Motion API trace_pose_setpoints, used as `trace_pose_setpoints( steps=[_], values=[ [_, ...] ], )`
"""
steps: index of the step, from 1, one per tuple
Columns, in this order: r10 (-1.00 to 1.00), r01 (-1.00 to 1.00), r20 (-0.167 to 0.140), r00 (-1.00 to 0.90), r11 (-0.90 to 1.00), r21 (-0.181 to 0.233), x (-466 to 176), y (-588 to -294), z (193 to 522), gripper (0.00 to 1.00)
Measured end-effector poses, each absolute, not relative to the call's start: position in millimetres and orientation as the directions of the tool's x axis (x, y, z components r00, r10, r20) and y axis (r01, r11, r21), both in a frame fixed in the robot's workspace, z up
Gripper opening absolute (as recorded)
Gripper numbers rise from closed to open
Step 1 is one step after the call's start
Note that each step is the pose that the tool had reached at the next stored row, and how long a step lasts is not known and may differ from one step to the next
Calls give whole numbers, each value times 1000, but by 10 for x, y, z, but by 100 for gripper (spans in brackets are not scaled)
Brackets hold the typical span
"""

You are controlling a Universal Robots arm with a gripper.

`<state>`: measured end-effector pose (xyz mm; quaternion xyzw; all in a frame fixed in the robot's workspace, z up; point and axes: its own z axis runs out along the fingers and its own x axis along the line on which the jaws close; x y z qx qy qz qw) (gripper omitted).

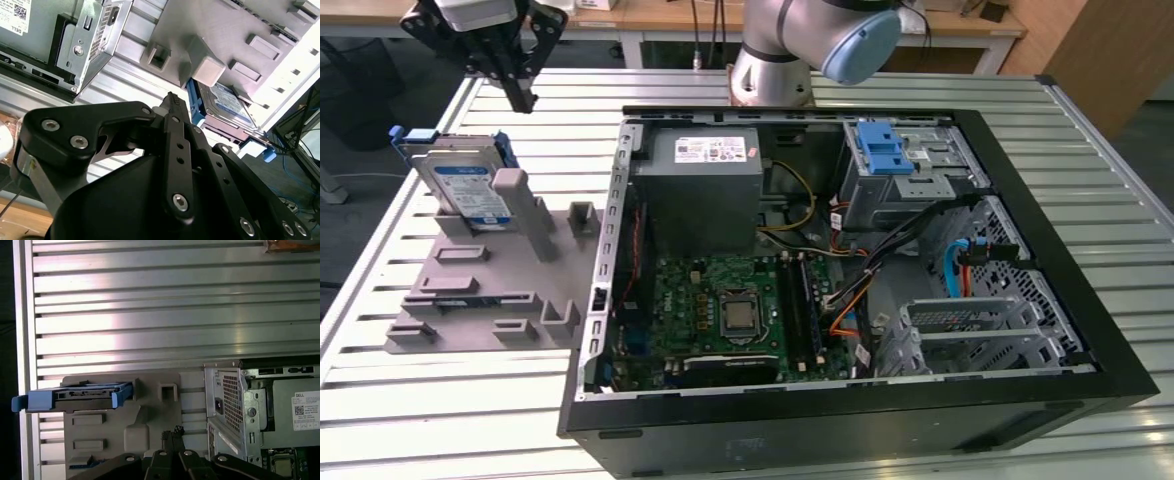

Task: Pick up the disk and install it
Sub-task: 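Reach for the disk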

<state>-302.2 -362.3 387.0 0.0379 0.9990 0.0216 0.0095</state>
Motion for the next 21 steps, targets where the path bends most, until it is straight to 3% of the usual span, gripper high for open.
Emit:
trace_pose_setpoints(
  steps=[21],
  values=[
    [76, 75, -17, -997, 996, 44, -3204, -3622, 3870, 11]
  ],
)
